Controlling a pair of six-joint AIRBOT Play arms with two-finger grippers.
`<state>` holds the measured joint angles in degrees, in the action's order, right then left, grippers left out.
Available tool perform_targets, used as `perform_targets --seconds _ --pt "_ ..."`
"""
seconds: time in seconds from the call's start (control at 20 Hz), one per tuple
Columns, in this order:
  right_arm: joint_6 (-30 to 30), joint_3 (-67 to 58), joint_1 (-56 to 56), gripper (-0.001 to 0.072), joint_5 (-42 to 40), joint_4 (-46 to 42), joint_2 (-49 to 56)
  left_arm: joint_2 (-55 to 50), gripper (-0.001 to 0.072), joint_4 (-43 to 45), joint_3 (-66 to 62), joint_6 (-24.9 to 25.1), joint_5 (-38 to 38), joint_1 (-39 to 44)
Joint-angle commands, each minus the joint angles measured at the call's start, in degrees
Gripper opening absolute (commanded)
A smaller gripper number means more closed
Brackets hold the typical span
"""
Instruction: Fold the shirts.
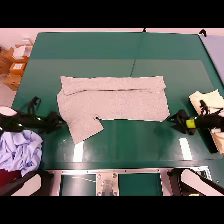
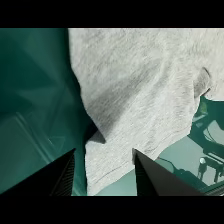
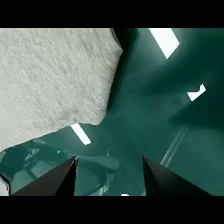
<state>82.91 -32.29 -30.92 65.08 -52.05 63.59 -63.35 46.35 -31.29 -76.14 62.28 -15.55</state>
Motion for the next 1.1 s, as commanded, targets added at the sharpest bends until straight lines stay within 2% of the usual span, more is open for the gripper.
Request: perform_targets --seconds 0.0,0.1,0.3,0.35,0.4,0.45,0.65,0.7,0.75,0.8,0.85,0.95,1.05 --pt "-4.13 9.57 1.81 0.047 -11.61 9.18 -2.6 1.55 0.042 -4.74 5.64 0.44 -12.37 5.86" --pt "-4.07 10.01 5.44 0.047 -18.21 11.78 -1.29 1.55 0.0419 -8.39 5.64 0.11 -16.79 7.61" --pt "-4.07 9.38 12.66 0.0468 -26.71 19.32 2.62 1.55 0.0418 -9.38 5.64 -0.66 -16.17 9.81" --pt "-4.07 9.35 13.4 0.0463 -27.12 19.58 3.23 1.55 0.0303 -9.7 5.64 -0.98 -15.63 9.79" --pt "-4.09 9.38 13.51 0.0391 -27.08 19.56 3.32 1.55 0.0268 -10.1 5.64 -0.96 -14.67 9.79" --pt "-4.07 9.29 13.51 0.0368 -26.99 19.56 3.26 1.55 0.027 -10.14 5.64 -0.9 -12.83 9.79" --pt "-4.09 9.09 13.49 0.0366 -26.91 19.54 3.23 1.57 0.0271 -4.33 3.82 -0.96 -5.55 5.18" --pt "-4.09 9.05 13.49 0.0322 -26.69 19.52 3.23 1.57 0.0276 -3.23 2.62 -0.96 -3.98 2.97" --pt "-4.11 9.05 13.51 0.0258 -26.49 19.5 3.23 1.57 0.0398 -1.88 1.36 -1.11 -2.21 0.68" --pt "-4.11 9.05 13.51 0.0256 -26.29 19.5 3.23 1.57 0.043 -0.07 0.55 -1.92 0.02 -1.36" --pt "-4.13 9.03 13.51 0.026 -26.34 19.5 3.23 1.62 0.0431 0.98 0.52 -1.92 1.22 -2.6" --pt "-5.22 8.74 13.51 0.026 -26.34 19.56 3.23 1.62 0.043 0.83 2.05 -2.16 -0.5 -2.4" --pt "-5.62 8.35 13.51 0.026 -26.34 19.52 3.23 1.62 0.043 -2.38 5.31 -2.45 -6.32 0.68"
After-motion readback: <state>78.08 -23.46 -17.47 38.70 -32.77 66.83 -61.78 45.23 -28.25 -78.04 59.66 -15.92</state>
